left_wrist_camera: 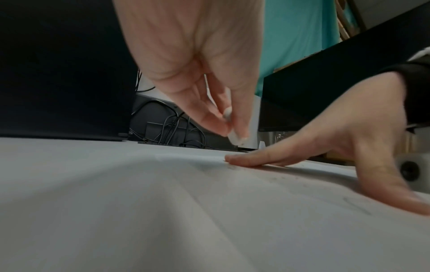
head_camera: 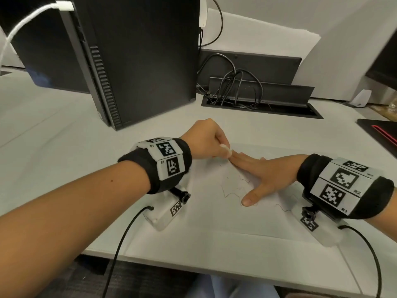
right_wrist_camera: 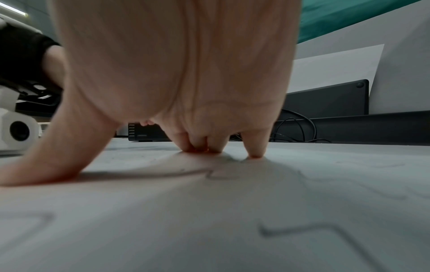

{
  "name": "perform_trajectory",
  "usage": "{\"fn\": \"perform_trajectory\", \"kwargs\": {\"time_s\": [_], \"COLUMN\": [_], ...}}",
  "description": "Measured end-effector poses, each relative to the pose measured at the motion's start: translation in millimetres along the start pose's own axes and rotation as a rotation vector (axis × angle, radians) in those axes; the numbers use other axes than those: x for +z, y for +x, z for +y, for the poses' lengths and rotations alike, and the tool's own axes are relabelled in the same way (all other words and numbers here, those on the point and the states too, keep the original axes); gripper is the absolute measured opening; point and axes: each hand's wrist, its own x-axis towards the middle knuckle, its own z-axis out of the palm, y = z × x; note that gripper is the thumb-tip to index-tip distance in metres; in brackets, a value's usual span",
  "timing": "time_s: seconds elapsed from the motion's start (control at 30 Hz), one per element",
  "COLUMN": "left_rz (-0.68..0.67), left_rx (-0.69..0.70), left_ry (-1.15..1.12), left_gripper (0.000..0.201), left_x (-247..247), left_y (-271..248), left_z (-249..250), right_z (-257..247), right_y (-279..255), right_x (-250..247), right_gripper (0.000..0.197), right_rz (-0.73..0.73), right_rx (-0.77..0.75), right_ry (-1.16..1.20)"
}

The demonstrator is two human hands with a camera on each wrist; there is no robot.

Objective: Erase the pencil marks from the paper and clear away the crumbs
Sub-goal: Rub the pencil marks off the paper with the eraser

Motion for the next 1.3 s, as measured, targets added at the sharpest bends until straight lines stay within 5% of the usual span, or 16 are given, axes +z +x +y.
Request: {"fn": "perform_trajectory", "kwargs": {"time_s": [0.3,0.43,0.57,0.7,0.83,0.97,1.03,1.3], "left_rz": [-0.347,-0.204,-0.294,-0.197,-0.301,-0.201,-0.257,-0.203], "left_rx": [-0.060,-0.061,-0.028,-0.013,0.007,0.013,0.001,0.009], "left_ry": [0.007,0.051,0.051,0.089,0.060,0.088,0.071,0.095], "left_gripper": [0.013,0.018,0.016,0.019,0.015,0.018,0.016,0.013], "left_x": [3.7,-0.6,5.8,4.9,11.1,9.1,11.4,17.1], "left_y": [-10.2,-6.3,-9.9,-4.2,-7.0,-1.0,-2.2,1.6], "left_z": [1.4,-3.0,4.0,3.6,8.8,6.1,7.6,13.1], "right_z": [-5.5,-6.9,-6.1,-3.8,2.6,5.4,5.5,4.4], "right_y": [-4.2,-5.2,-5.0,-2.4,4.0,5.5,6.6,3.9], "right_x": [-2.4,-3.0,-2.3,-2.2,-0.3,0.1,0.5,0.3], "right_gripper": [0.111,0.111,0.111,0.112,0.123,0.122,0.125,0.107], "right_rz": [-0.034,-0.044,-0.038,-0.029,-0.013,-0.017,-0.011,0.016], "right_rx": [0.048,0.062,0.055,0.049,-0.012,-0.011,-0.038,-0.053], "right_ry": [-0.023,-0.026,-0.020,-0.016,0.002,0.003,0.004,0.037]}}
